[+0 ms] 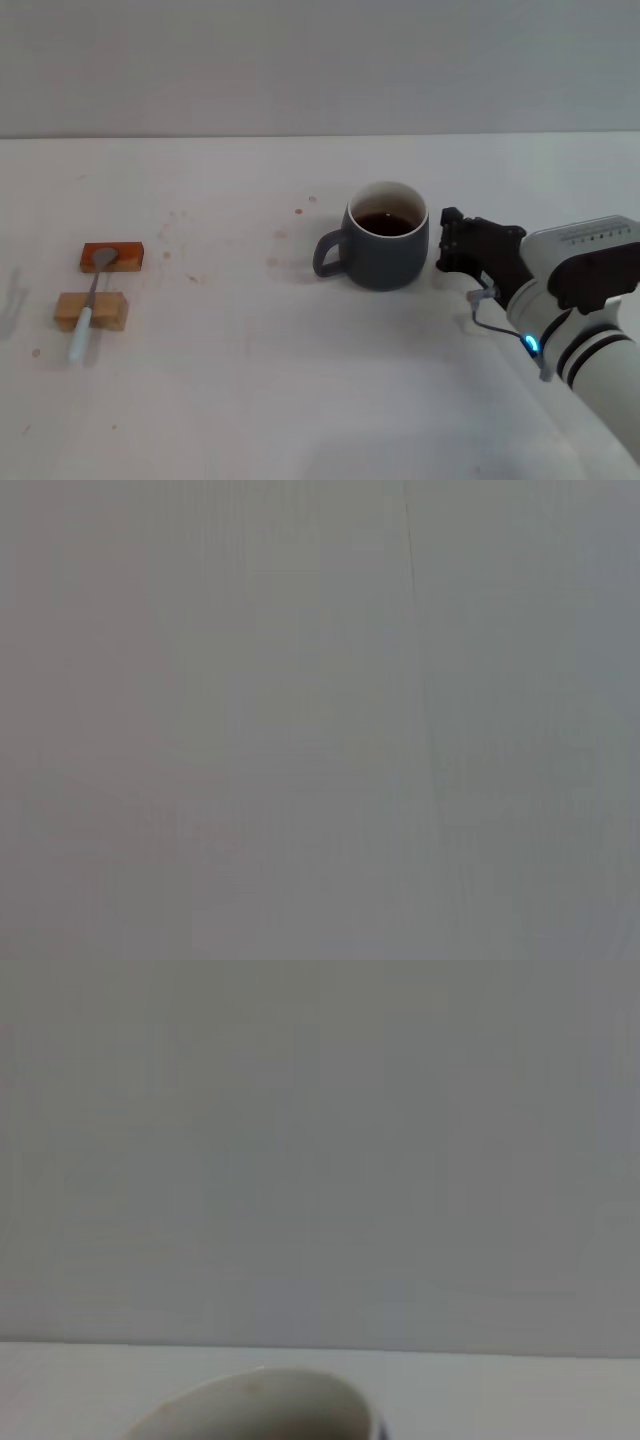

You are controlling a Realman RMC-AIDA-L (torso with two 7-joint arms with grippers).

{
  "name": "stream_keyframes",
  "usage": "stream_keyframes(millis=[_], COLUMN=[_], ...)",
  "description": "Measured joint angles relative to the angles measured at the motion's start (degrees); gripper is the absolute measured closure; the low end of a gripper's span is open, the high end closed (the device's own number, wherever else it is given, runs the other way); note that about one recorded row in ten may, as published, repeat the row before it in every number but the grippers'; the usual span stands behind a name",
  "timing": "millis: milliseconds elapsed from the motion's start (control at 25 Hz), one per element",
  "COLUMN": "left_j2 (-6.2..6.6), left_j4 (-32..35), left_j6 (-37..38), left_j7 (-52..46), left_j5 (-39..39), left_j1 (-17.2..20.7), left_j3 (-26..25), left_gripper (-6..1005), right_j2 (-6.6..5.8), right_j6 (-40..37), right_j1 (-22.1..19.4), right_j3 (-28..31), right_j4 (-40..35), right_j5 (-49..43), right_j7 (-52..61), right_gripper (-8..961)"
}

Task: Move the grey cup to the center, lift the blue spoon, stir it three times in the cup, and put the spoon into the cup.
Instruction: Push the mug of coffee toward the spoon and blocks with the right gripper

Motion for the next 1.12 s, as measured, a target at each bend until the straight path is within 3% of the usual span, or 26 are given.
stream_keyframes(millis=[1120], left_j2=[0.25], left_j4=[0.1], left_j6=[1.5], left_j7=[-0.1], left_j5=[0.0], left_j1=[0.6], left_j3=[-0.2], left_gripper=[168], right_j2=[0.07], right_j6=[2.2], right_j1=[2.1], right_j3=[-4.1], right_j4=[6.3], right_j5=[-0.1], right_j7=[-0.2], right_gripper=[955])
